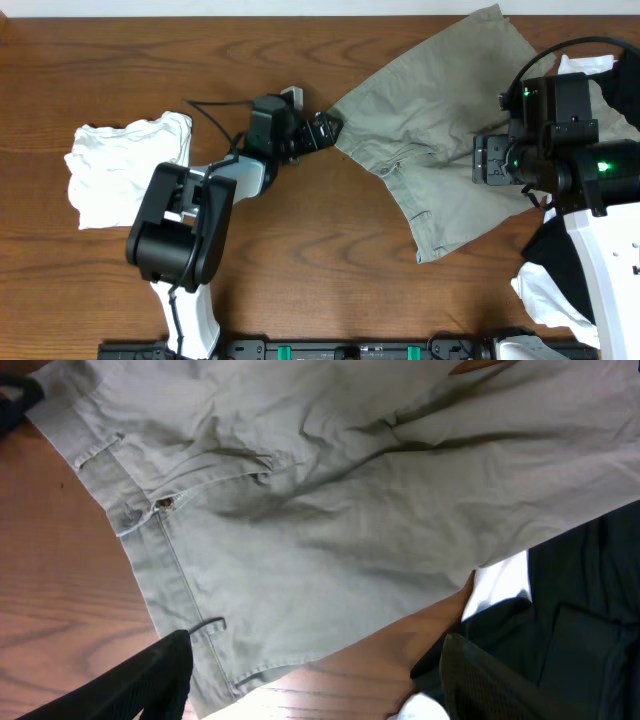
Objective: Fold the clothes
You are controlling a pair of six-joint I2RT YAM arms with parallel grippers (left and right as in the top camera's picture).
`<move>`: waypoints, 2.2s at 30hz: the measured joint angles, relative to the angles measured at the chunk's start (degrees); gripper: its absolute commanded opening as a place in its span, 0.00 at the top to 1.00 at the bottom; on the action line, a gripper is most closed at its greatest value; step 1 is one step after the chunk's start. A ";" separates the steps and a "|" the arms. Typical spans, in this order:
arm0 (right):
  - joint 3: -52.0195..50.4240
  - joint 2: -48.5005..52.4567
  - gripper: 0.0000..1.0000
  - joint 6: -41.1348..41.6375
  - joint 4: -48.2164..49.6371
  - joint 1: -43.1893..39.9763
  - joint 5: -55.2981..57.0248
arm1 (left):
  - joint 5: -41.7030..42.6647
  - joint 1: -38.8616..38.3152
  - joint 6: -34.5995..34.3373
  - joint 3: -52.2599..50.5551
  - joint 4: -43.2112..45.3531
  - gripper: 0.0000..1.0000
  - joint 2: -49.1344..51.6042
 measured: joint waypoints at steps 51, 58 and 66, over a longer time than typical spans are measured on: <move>-4.15 8.55 0.19 0.44 3.04 -6.19 1.97 | -0.46 19.89 24.20 24.50 -74.79 0.02 -5.35; -8.37 18.80 0.19 0.46 9.31 -10.60 0.46 | -1.88 19.63 29.68 24.46 -80.19 0.02 -11.69; -9.01 31.30 0.18 -1.33 15.26 -15.58 -4.11 | -2.25 17.25 33.88 17.90 -77.44 0.02 -11.58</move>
